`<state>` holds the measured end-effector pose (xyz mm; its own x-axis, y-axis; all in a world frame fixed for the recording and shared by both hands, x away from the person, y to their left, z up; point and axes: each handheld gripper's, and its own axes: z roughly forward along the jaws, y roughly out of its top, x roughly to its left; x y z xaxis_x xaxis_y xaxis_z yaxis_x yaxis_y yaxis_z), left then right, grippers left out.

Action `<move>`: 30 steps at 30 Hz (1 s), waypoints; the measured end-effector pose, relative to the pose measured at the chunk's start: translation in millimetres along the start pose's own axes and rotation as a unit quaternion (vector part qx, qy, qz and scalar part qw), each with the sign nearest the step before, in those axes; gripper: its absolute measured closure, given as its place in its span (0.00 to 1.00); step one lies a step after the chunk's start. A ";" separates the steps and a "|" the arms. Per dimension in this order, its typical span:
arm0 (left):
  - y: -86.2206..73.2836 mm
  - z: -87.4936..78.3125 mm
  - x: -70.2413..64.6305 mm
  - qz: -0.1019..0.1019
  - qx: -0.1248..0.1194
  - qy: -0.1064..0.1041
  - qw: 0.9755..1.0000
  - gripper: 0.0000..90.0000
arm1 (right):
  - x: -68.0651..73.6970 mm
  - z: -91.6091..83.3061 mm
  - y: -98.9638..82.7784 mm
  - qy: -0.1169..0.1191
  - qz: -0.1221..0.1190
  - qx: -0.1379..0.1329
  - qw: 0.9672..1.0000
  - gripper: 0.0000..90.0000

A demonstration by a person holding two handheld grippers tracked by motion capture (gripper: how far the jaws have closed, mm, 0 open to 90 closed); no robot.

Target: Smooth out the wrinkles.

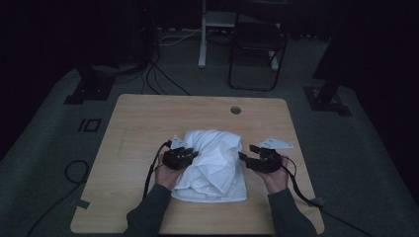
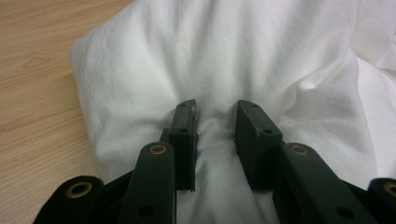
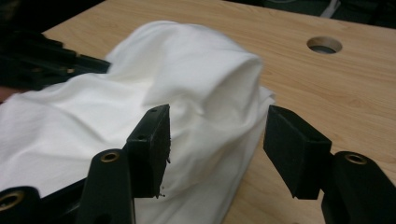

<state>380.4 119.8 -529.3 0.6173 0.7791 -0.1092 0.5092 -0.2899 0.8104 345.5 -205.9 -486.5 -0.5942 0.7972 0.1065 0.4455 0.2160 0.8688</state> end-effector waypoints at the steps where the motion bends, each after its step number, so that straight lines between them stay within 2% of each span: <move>1: 0.2 0.0 -0.1 0.000 0.001 0.000 1.000 0.77 | 2.3 -1.1 -0.6 0.004 -0.002 -0.001 1.000 0.46; 8: 2.1 -1.4 -1.6 -0.001 0.001 0.004 1.000 0.76 | 25.0 1.2 -4.1 0.051 -0.025 0.003 0.998 0.47; 12: 3.1 -2.8 -2.0 -0.002 0.000 0.005 1.000 0.75 | 33.2 6.8 -8.2 0.065 -0.033 0.013 0.997 0.47; 15: 3.9 -4.2 -1.9 -0.003 0.001 0.005 1.000 0.74 | 37.3 14.7 -13.2 0.067 -0.038 0.038 0.996 0.48; 16: 4.1 -4.6 -1.8 -0.004 0.001 0.006 1.000 0.74 | 38.5 17.6 -15.3 0.071 -0.040 0.048 0.996 0.51; 19: 4.7 -6.4 -1.2 -0.007 -0.001 0.005 1.000 0.72 | 41.3 21.8 -22.0 0.083 -0.061 0.084 0.991 0.85; 21: 4.7 -7.4 -0.4 -0.008 -0.003 0.004 1.000 0.70 | 40.5 19.2 -26.0 0.077 -0.065 0.090 0.991 0.96; 26: 4.9 -9.3 0.5 -0.008 -0.004 0.002 1.000 0.67 | 25.6 -3.3 -32.3 0.068 -0.046 0.077 0.994 0.97; 28: 5.3 -9.7 -0.1 -0.007 -0.003 0.000 1.000 0.66 | 19.2 -10.3 -36.9 0.058 -0.041 0.085 0.994 0.96; 30: 6.0 -10.0 -1.5 -0.004 -0.002 0.007 1.000 0.65 | 14.9 -13.6 -40.8 0.049 -0.045 0.097 0.993 0.91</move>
<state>376.5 122.4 -518.6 0.6045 0.7893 -0.1079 0.5124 -0.2815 0.8113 309.3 -210.5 -513.7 -0.6956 0.7132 0.0864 0.5018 0.3963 0.7689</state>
